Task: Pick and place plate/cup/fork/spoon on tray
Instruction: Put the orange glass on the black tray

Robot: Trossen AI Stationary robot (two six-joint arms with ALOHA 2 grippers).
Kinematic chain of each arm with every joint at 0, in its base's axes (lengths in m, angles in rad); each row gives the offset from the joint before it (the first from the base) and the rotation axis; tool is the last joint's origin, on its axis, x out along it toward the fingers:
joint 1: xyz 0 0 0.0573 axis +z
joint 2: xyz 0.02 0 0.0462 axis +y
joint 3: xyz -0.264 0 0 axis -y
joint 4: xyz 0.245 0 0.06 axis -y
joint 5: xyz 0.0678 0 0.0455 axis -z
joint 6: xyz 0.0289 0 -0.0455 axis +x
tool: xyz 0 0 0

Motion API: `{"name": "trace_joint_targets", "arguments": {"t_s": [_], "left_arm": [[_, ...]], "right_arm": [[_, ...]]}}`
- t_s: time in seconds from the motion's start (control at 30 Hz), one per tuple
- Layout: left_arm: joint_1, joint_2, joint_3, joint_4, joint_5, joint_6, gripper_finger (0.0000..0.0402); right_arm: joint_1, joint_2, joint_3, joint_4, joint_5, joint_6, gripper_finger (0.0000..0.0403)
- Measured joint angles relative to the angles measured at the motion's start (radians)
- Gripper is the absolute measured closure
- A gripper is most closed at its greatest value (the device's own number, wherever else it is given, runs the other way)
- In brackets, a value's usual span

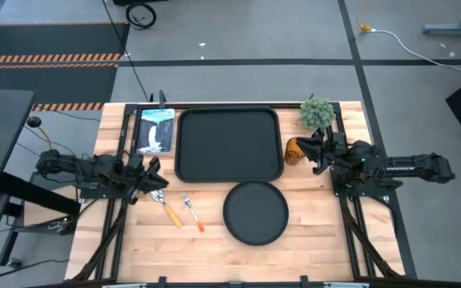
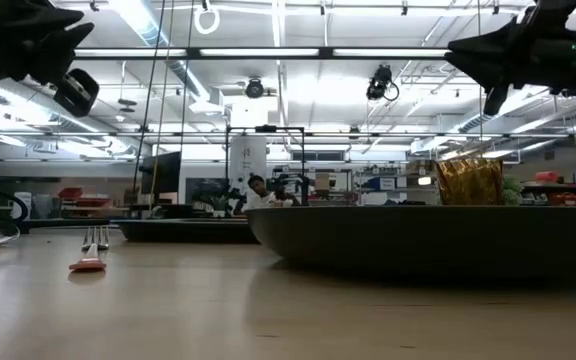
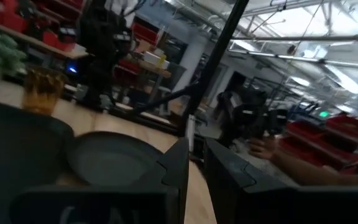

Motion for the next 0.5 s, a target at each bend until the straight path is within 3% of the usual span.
{"name": "trace_joint_targets", "arguments": {"t_s": [0.13, 0.33, 0.5], "left_arm": [[0.0, 0.0, 0.0, -0.001, -0.066, 0.081, 0.0344], [0.0, 0.0, 0.0, 0.006, -0.085, 0.259, 0.0344], [0.0, 0.0, 0.0, 0.098, -0.102, 0.438, 0.0344]], "right_arm": [[-0.002, 0.019, 0.0, 0.005, 0.027, -0.045, 0.0318], [-0.008, 0.024, 0.005, 0.009, 0.215, -0.16, 0.0318], [-0.039, 0.058, 0.143, -0.32, 0.237, -0.103, 0.0318]]}}
